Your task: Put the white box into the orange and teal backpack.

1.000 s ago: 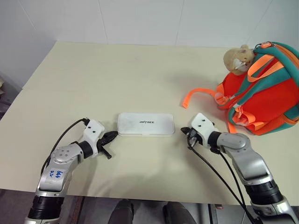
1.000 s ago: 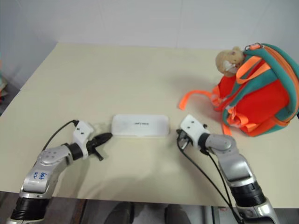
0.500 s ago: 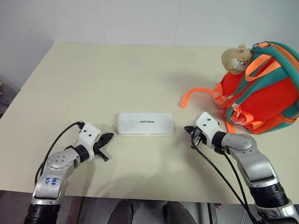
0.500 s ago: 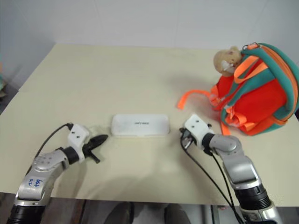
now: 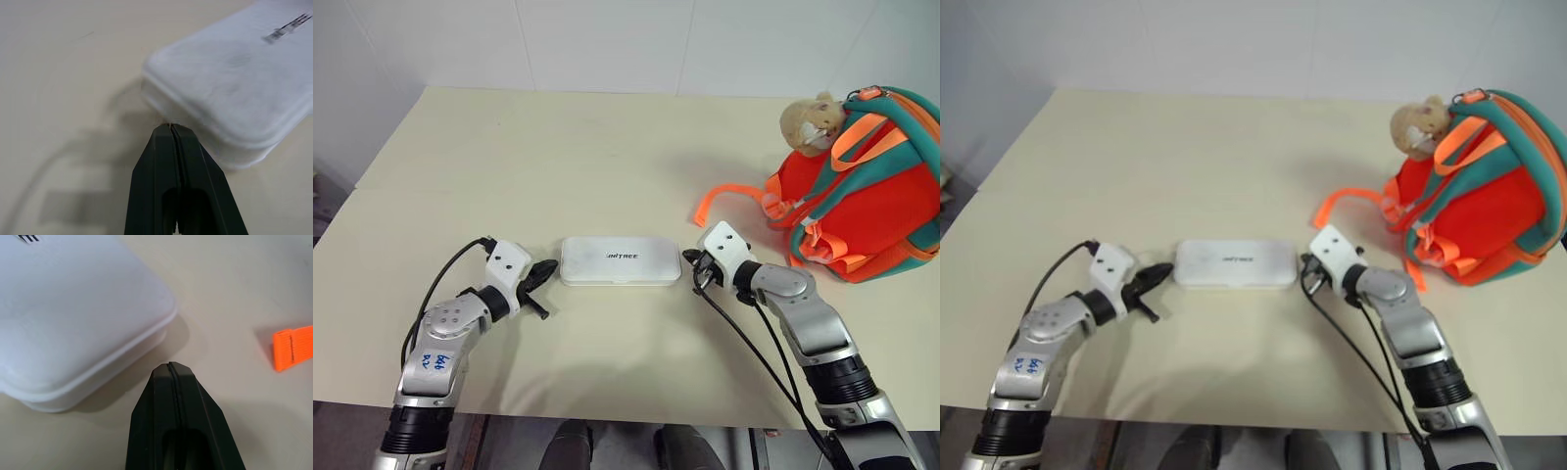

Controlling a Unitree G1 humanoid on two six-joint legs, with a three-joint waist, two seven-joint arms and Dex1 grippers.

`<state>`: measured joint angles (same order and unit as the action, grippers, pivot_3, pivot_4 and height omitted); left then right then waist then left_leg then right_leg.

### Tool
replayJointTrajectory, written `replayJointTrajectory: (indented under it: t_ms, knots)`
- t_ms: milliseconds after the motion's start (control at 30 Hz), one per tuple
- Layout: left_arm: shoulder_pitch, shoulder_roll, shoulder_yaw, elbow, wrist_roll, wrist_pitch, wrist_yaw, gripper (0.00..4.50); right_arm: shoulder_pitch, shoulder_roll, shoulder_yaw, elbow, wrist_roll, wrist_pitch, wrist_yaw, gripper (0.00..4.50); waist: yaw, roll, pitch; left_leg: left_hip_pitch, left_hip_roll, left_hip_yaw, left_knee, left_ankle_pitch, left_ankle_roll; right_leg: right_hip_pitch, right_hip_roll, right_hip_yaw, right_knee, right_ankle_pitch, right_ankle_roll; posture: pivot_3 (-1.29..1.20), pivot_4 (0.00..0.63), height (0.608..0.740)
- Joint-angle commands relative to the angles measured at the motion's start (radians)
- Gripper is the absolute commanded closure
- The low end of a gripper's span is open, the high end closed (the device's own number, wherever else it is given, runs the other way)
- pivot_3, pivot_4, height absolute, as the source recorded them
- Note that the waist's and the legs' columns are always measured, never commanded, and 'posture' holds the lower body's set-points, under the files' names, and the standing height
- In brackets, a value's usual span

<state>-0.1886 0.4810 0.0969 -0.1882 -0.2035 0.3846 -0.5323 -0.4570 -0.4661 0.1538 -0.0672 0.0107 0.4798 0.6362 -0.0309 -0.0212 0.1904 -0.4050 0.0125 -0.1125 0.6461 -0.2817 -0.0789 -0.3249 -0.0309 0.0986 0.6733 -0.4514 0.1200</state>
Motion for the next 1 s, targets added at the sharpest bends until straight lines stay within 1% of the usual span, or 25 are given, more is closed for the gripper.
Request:
replayJointTrajectory:
  t_ms: [33, 233, 400, 567, 767, 1000]
  knots:
    - [-0.007, -0.002, -0.003, -0.028, -0.018, -0.019, -0.015, 4.47, -0.015, 0.006, -0.008, -0.028, 0.002, -0.010, -0.013, 4.50, -0.001, 0.000, 0.000, 0.000, 0.000, 0.000, 0.000, 0.000, 0.000, 0.000, 0.000, 0.000, 0.000, 0.000, 0.000, 0.00, 0.150, 0.740]
    - [-0.010, -0.012, -0.020, -0.032, -0.035, -0.023, -0.048, 4.47, -0.006, 0.010, -0.010, -0.060, 0.010, 0.010, -0.011, 4.50, 0.002, 0.000, 0.000, 0.000, 0.000, 0.000, 0.001, 0.000, 0.000, 0.000, 0.000, 0.000, 0.001, 0.000, 0.000, 0.00, 0.150, 0.740]
    - [-0.001, -0.006, -0.041, -0.048, -0.063, -0.001, -0.099, 4.47, 0.025, -0.010, -0.034, -0.141, 0.038, 0.069, 0.005, 4.50, 0.003, 0.000, 0.000, 0.000, 0.000, 0.000, 0.000, 0.000, 0.000, 0.000, 0.000, 0.000, 0.001, 0.000, 0.000, 0.00, 0.150, 0.740]
    - [0.002, -0.005, -0.051, -0.048, -0.070, 0.006, -0.120, 4.47, 0.067, -0.031, -0.058, -0.209, 0.057, 0.124, 0.009, 4.50, 0.003, 0.000, 0.000, 0.000, 0.000, 0.000, 0.000, 0.000, 0.000, 0.000, 0.000, 0.000, 0.000, 0.000, 0.000, 0.00, 0.150, 0.740]
    - [0.011, -0.016, -0.076, -0.050, -0.079, 0.006, -0.143, 4.47, 0.150, -0.082, -0.115, -0.314, 0.093, 0.207, 0.011, 4.50, 0.004, 0.000, 0.000, 0.000, -0.001, 0.000, 0.000, 0.000, 0.000, 0.000, 0.000, 0.000, 0.000, 0.000, 0.000, 0.00, 0.150, 0.740]
    - [0.032, -0.013, -0.103, -0.085, -0.098, 0.023, -0.161, 4.47, 0.216, -0.125, -0.157, -0.364, 0.113, 0.240, 0.002, 4.50, 0.003, 0.000, 0.000, 0.000, -0.001, 0.000, 0.000, 0.000, 0.001, 0.001, 0.000, 0.000, 0.000, 0.000, 0.000, 0.00, 0.150, 0.740]
